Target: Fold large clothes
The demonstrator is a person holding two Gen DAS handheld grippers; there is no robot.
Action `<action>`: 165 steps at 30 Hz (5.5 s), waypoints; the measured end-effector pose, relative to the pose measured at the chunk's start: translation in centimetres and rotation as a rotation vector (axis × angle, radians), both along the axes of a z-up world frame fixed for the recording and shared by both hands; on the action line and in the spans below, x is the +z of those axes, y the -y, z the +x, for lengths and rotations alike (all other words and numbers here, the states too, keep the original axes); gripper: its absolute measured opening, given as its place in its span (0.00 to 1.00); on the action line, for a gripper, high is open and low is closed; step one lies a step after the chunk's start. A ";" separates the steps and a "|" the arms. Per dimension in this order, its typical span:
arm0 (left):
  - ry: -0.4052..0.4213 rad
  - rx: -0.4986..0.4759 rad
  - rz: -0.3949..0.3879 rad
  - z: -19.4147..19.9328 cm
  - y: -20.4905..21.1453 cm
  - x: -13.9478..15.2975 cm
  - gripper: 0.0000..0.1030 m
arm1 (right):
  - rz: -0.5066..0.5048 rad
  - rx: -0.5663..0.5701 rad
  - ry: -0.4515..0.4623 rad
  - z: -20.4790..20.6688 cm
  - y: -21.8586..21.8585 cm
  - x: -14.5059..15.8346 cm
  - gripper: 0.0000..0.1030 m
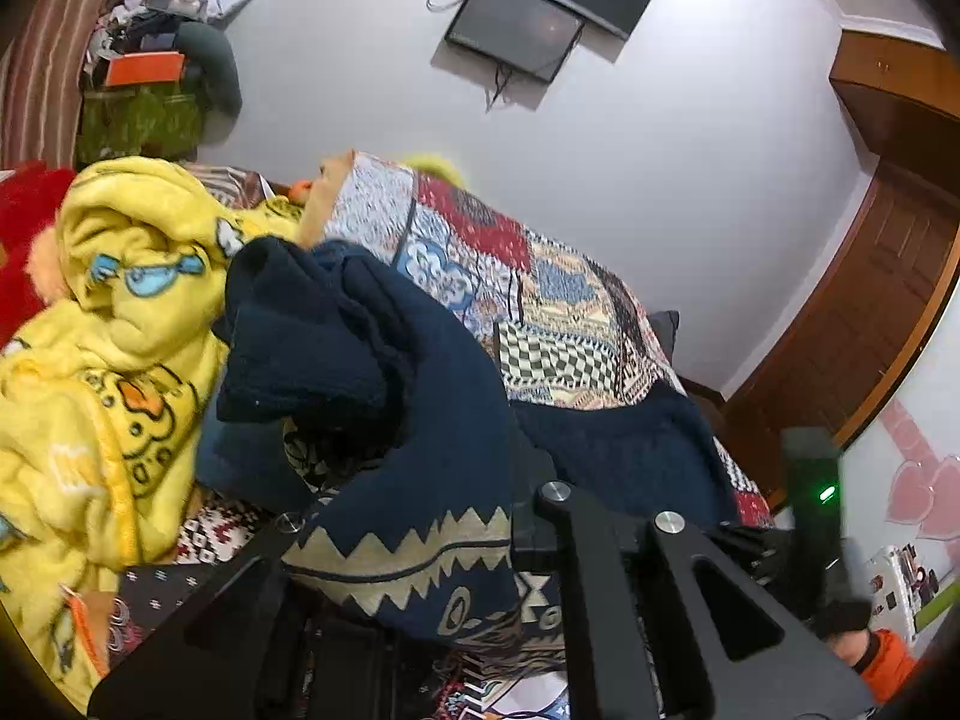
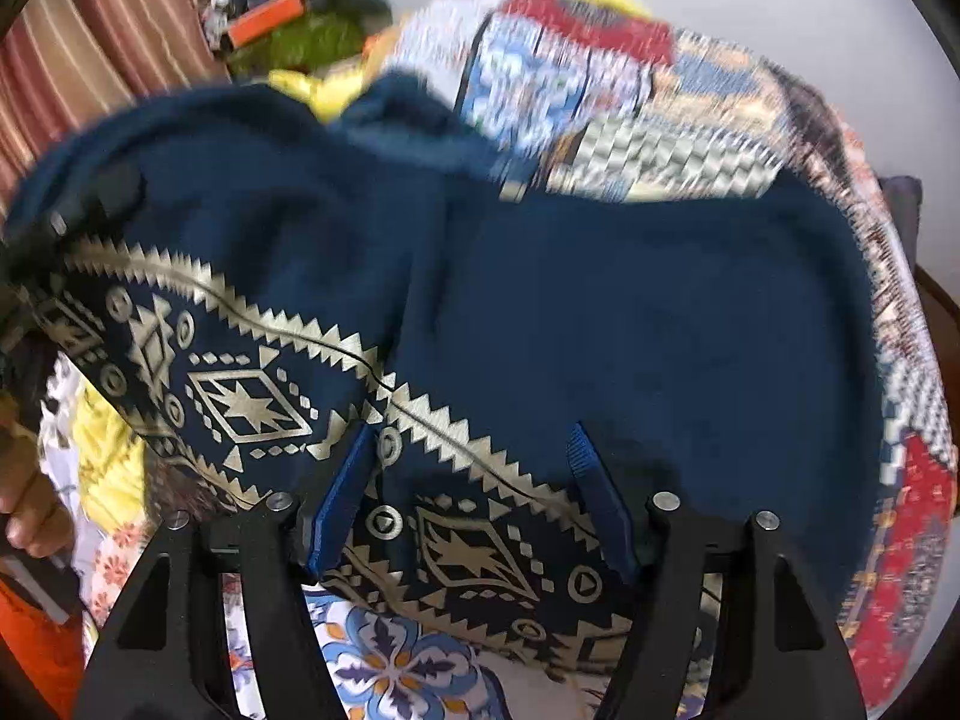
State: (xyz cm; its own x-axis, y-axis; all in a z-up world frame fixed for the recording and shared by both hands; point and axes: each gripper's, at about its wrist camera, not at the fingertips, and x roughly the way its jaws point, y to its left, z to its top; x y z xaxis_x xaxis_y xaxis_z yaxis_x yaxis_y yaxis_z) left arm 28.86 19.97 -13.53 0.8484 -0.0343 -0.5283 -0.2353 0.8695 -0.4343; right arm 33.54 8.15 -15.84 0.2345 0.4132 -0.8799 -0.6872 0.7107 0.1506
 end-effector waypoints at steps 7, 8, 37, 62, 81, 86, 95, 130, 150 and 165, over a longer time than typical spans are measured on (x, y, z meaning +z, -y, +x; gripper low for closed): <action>0.022 -0.059 0.037 2.7 3.3 2.1 0.09 | 0.046 0.008 0.006 -1.0 2.8 1.4 0.67; 0.019 -0.073 0.050 3.2 4.0 2.6 0.09 | 0.062 -0.011 0.006 -1.0 3.2 1.9 0.67; -0.319 -0.690 0.303 11.5 28.9 -4.6 0.10 | 0.127 -0.536 0.049 2.3 28.3 6.0 0.67; -0.234 -0.363 0.359 6.3 14.8 1.8 0.89 | 0.166 -0.257 0.134 1.7 17.2 8.2 0.67; -0.301 -0.356 0.213 6.3 13.9 -3.1 0.90 | 0.106 -0.362 0.002 3.7 22.9 1.3 0.72; -0.309 -0.351 0.303 3.7 14.0 -2.6 0.90 | -0.015 -0.397 0.054 2.6 24.5 1.9 0.72; -0.273 -0.256 0.372 3.5 11.3 -0.1 0.90 | 0.169 -0.361 0.096 2.5 24.9 7.9 0.74; -0.344 -0.402 -0.464 14.8 8.3 -9.0 0.61 | 0.390 -0.244 -0.367 10.2 18.3 -0.8 0.51; -0.112 -0.280 -0.186 9.5 -5.7 5.2 0.55 | 0.524 -0.114 -0.166 8.0 3.6 9.0 0.33; -0.348 -0.174 -0.291 15.7 -17.3 -6.7 0.56 | 0.410 -0.247 -0.355 13.9 -7.9 -1.2 0.33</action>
State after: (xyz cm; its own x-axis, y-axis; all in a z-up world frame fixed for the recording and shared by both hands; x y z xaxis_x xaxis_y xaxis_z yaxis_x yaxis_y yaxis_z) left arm 44.54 37.30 -20.22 0.5915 -0.3484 -0.7271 -0.2714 0.7631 -0.5865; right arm 47.48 16.02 -17.01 0.0881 0.7064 -0.7023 -0.3663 0.6786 0.6366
